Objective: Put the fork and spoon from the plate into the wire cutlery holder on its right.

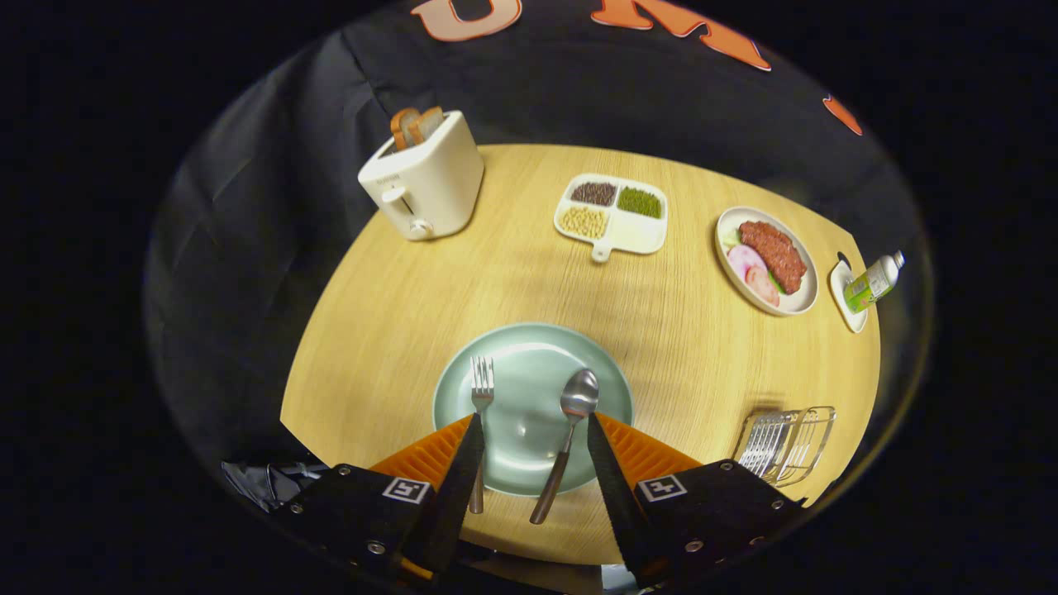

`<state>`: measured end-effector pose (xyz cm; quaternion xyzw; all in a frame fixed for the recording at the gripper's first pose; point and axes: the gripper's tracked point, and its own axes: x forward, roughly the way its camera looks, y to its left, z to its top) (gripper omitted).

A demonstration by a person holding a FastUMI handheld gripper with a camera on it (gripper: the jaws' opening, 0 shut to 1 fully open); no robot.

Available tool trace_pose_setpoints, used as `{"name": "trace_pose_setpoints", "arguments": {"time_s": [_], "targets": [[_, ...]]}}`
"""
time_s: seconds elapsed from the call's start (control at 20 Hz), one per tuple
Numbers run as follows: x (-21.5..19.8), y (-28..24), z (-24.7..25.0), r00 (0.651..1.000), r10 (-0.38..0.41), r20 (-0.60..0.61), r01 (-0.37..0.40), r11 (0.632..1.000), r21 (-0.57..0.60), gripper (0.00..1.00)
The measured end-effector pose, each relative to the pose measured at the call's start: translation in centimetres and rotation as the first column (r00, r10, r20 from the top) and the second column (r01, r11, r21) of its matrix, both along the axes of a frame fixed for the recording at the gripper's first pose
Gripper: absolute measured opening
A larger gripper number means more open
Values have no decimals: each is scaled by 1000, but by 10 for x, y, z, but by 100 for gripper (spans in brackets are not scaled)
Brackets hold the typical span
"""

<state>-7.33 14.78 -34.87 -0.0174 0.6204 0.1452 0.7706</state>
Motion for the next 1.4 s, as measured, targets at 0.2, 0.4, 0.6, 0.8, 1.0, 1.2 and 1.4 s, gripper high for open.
{"name": "trace_pose_setpoints", "arguments": {"time_s": [0.2, 0.4, 0.6, 0.8, 1.0, 1.2, 1.4], "targets": [[-19, -7, -49, 988, -28, -153, 16, 997, -77, 64], [-32, -11, -76, 965, -92, -247, 67, 992, -110, 58], [-36, -11, -89, 947, -137, -291, 104, 986, -127, 41], [-36, -15, -94, 938, -162, -308, 122, 982, -145, 14], [-33, -15, -92, 938, -170, -301, 138, 983, -123, 7], [-35, -5, -88, 945, -161, -286, 158, 987, -32, 3], [-30, -13, -76, 969, -134, -205, 133, 991, -21, 3]]}}
